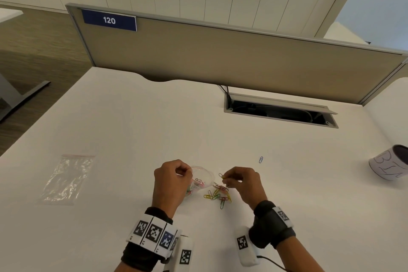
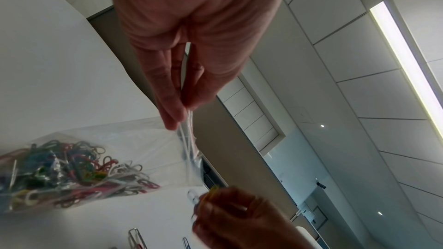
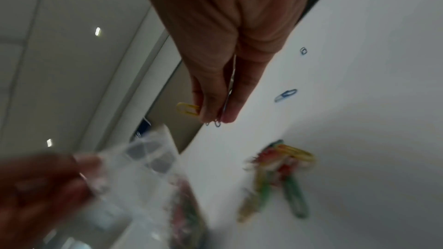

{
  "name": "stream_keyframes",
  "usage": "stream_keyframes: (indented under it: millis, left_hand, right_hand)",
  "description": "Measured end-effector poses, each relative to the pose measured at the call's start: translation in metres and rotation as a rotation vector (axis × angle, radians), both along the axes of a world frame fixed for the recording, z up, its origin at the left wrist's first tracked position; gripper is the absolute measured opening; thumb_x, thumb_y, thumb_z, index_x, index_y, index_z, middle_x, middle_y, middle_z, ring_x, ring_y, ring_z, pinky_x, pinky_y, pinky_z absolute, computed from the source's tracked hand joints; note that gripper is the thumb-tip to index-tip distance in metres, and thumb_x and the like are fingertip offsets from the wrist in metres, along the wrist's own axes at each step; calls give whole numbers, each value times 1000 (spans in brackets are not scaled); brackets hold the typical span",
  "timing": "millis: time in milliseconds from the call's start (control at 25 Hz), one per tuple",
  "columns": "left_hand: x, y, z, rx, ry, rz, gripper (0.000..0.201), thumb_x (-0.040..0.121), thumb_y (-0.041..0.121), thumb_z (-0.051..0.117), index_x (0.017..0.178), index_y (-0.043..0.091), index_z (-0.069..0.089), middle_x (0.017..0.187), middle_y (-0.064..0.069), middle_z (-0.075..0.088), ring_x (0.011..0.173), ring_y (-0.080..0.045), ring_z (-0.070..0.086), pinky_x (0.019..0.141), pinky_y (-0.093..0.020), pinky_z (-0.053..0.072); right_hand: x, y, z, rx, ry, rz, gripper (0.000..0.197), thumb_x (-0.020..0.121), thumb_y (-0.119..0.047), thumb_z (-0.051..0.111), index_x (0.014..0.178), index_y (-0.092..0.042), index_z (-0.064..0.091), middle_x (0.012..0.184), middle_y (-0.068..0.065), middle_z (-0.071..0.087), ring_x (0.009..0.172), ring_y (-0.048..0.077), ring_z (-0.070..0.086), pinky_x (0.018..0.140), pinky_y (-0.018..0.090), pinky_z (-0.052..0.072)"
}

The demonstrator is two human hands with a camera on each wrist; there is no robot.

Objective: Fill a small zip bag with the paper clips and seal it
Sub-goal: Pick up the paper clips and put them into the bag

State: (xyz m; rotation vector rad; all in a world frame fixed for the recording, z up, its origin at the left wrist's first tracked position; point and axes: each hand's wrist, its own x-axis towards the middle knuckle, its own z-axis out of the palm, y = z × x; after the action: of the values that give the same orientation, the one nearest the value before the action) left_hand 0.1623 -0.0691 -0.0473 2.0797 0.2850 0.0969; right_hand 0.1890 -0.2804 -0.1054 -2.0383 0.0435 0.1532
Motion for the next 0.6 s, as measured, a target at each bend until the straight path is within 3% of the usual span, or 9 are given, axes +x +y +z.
stream_keyframes:
  millis: [80, 120, 200, 280, 360, 440, 600]
  left_hand:
    - [-1, -1, 0, 9, -6, -12, 9, 81, 8, 67, 73, 12, 70, 73, -1, 72, 65, -13, 70, 59, -23, 57]
    - [-2, -2, 0, 14, -4, -18, 9, 82, 9, 67, 74, 13, 70, 73, 0, 72, 65, -12, 70, 57, -21, 56]
    - [-2, -3, 1, 18, 11, -24, 7, 83, 11, 67, 76, 13, 69, 74, 2, 69, 68, -13, 70, 52, -15, 53]
    - [-2, -2, 1, 28, 13, -22, 5, 83, 12, 68, 78, 12, 69, 74, 2, 68, 68, -14, 69, 53, -12, 50]
    - [-3, 0, 1, 23, 6, -22, 4, 82, 11, 68, 79, 10, 70, 75, -2, 71, 68, -15, 69, 61, -20, 55]
    - [-3, 1, 1, 12, 1, -25, 4, 82, 11, 69, 78, 10, 71, 76, -4, 73, 67, -16, 70, 67, -27, 59]
    - [-3, 3, 2, 12, -18, -13, 5, 81, 13, 70, 76, 12, 71, 72, -2, 72, 65, -13, 69, 63, -21, 56]
  right_hand:
    - [0, 8, 22, 191, 4, 47, 10, 76, 4, 73, 75, -7, 73, 78, 14, 75, 70, 21, 71, 70, 31, 60]
    - [1, 14, 32, 198, -12, 109, 8, 77, 2, 73, 77, -6, 73, 79, 13, 75, 69, 17, 71, 69, 28, 59]
    - [3, 28, 49, 32, -58, 267, 6, 79, -3, 73, 81, -9, 73, 79, 8, 75, 68, 10, 70, 69, 20, 57]
    - [7, 43, 58, -264, -111, 443, 7, 82, -6, 69, 84, -12, 74, 81, 6, 76, 73, 12, 69, 69, 16, 53]
    - [8, 56, 61, -455, -157, 545, 10, 85, -7, 65, 88, -10, 74, 87, 8, 76, 80, 18, 69, 72, 23, 52]
    - [8, 63, 59, -481, -183, 560, 14, 87, -6, 63, 95, -8, 74, 94, 10, 76, 87, 22, 70, 80, 29, 55]
    - [3, 63, 58, -334, -119, 503, 30, 90, 6, 50, 108, -8, 69, 108, 13, 73, 99, 17, 70, 90, 29, 56]
